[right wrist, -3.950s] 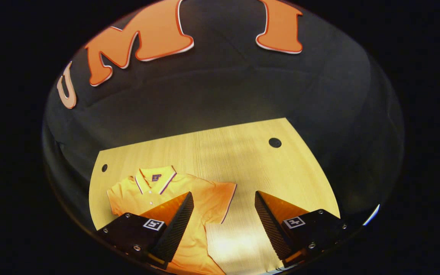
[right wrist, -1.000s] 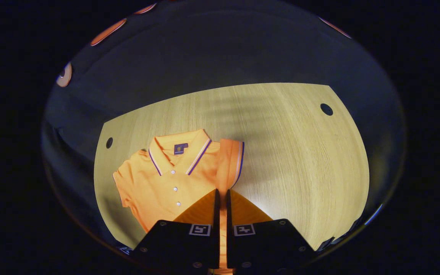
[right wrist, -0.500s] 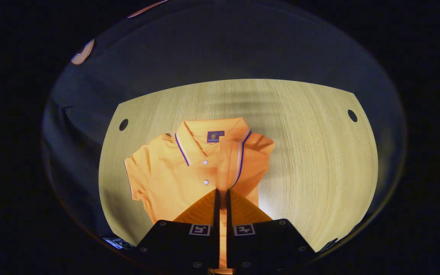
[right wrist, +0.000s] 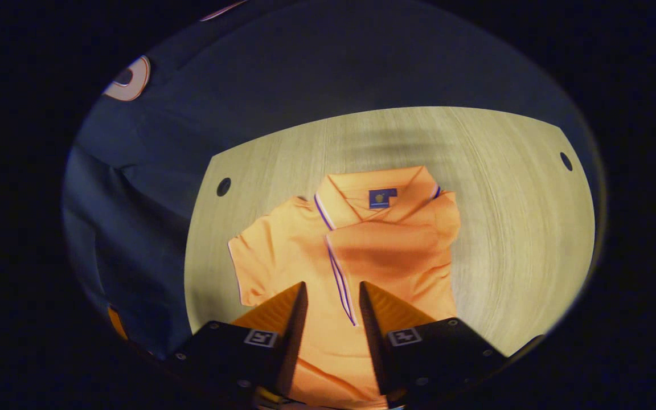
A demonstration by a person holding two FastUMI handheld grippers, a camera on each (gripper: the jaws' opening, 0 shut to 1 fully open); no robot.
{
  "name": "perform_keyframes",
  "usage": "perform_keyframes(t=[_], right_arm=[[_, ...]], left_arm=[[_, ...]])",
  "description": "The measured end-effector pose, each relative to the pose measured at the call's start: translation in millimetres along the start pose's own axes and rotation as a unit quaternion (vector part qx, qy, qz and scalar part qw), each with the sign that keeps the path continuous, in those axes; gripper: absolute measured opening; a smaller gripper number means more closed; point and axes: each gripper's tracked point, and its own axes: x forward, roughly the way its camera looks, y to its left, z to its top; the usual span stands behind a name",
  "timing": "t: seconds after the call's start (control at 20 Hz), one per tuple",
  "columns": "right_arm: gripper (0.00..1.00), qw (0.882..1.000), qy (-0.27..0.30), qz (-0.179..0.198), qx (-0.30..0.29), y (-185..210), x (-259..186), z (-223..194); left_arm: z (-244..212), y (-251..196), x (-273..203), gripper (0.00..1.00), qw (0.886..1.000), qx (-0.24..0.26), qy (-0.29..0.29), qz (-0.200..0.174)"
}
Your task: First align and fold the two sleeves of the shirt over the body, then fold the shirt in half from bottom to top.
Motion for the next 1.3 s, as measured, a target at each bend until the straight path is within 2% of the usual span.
perform_keyframes(t=[0.1, 0.15, 0.3, 0.45, 0.6, 0.75, 0.9, 1.05, 1.15, 1.3], right_arm=[[0.86, 1.000, -0.006, -0.004, -0.008, -1, 1, 0], [0.99, 1.000, -0.014, -0.011, -0.014, -3, -2, 1], [0.99, 0.998, -0.049, -0.029, -0.037, -11, -13, 11], [0.99, 0.995, -0.088, -0.030, -0.040, -14, -36, 21], [0.99, 0.990, -0.130, -0.030, -0.044, -21, -70, 33], [0.99, 0.980, -0.187, -0.036, -0.050, -33, -114, 51], [0.99, 0.964, -0.252, -0.051, -0.068, -47, -161, 65], [0.98, 0.946, -0.297, -0.085, -0.099, -65, -198, 66], [0.99, 0.940, -0.315, -0.082, -0.104, -65, -209, 58], [0.99, 0.936, -0.331, -0.069, -0.101, -68, -225, 50]], left_arm=[[-2, -2, 2, 0.98, 1.000, -0.007, 0.005, -0.001], [-4, -4, 2, 0.98, 1.000, -0.011, 0.008, -0.003], [-8, -12, 7, 0.98, 1.000, -0.016, 0.020, -0.011], [-10, -29, 18, 0.98, 0.999, -0.024, 0.035, -0.031], [-10, -53, 39, 0.98, 0.996, -0.023, 0.057, -0.062], [-15, -79, 59, 0.98, 0.992, -0.031, 0.087, -0.090], [-28, -104, 79, 0.98, 0.984, -0.038, 0.131, -0.115], [-51, -123, 97, 0.98, 0.972, -0.049, 0.189, -0.129], [-73, -136, 112, 0.98, 0.961, -0.052, 0.233, -0.137], [-105, -150, 137, 0.98, 0.943, -0.036, 0.305, -0.129]])
